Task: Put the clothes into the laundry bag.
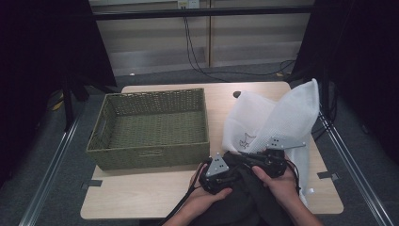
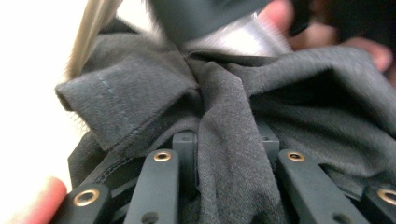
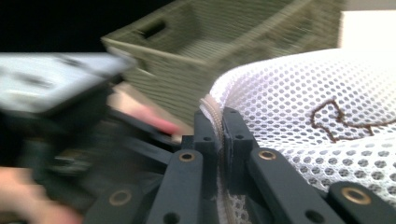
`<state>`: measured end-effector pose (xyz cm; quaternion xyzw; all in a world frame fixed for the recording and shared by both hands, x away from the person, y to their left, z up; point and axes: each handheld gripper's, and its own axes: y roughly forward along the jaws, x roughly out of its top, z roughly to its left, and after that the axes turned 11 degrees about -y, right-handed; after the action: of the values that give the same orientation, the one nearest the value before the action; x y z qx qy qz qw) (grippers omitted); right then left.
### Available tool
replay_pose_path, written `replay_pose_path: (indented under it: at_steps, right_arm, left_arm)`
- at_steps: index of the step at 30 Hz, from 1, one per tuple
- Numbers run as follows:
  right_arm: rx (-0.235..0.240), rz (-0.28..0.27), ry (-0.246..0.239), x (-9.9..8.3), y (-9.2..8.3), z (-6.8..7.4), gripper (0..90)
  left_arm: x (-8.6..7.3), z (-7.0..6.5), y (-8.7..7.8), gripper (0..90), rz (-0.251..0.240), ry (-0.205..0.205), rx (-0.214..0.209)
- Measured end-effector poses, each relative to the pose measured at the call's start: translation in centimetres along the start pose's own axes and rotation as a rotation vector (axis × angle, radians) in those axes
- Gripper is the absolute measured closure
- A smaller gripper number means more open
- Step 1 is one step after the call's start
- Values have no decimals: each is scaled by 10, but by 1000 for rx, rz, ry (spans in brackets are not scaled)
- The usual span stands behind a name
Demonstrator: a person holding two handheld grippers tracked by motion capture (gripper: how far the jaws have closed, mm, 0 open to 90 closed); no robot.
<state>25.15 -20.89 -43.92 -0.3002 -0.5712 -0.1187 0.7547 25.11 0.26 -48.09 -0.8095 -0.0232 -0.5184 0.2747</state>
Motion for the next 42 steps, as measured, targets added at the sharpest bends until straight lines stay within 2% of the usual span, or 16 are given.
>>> replay_pose_path:
  at_steps: [4, 7, 8, 11, 16, 18, 23, 25, 26, 27, 30, 31, 34, 35, 37, 42]
  right_arm:
    - [97, -60, -32, 9, -9, 11, 867]
    - [134, -102, -23, 13, -16, 8, 867]
    - [120, -101, -20, 15, -18, 7, 868]
    - [-114, 19, -34, 15, -9, 3, 868]
    - [-197, 98, -41, 15, 4, -2, 867]
    - [-191, 98, -58, 16, 6, -1, 866]
    - [-39, 16, -100, 21, 6, 13, 855]
    - [-45, 2, -79, 21, 1, 12, 855]
    - [-48, -8, -60, 19, -3, 10, 855]
    - [-48, -14, -49, 16, -6, 8, 854]
    - [-46, -3, -35, 9, -12, 5, 854]
    - [-32, 16, -27, 2, -14, 3, 850]
    - [-38, 50, -39, -4, -9, 3, 842]
    - [-59, 65, -58, -4, -7, 3, 842]
    - [-88, 76, -60, -6, -3, 0, 843]
    - [-113, 72, -41, -5, -2, -3, 844]
  left_arm:
    - [14, -6, -19, 743, -186, 4, -58]
    - [15, -10, -20, 740, -199, 47, -93]
    - [13, -12, -19, 740, -194, 62, -87]
    - [9, -22, -15, 733, -170, 119, -114]
    - [12, -29, -16, 733, -149, 205, -109]
    - [12, -26, -12, 735, -139, 191, -117]
    - [10, -20, -6, 752, -146, 143, -29]
    - [11, -15, -8, 759, -190, 58, 98]
    - [11, -15, -8, 761, -190, 58, 98]
    - [7, -3, -6, 761, -176, -31, 192]
    - [-3, 13, 3, 760, -112, -114, 235]
    - [-11, 25, 9, 738, -45, -182, 199]
    - [-7, 21, 4, 639, -57, -122, 169]
    - [-4, 17, -5, 570, -47, -56, 87]
    - [0, 16, -14, 408, -48, -29, 19]
    - [6, 23, -31, 228, -20, -50, -23]
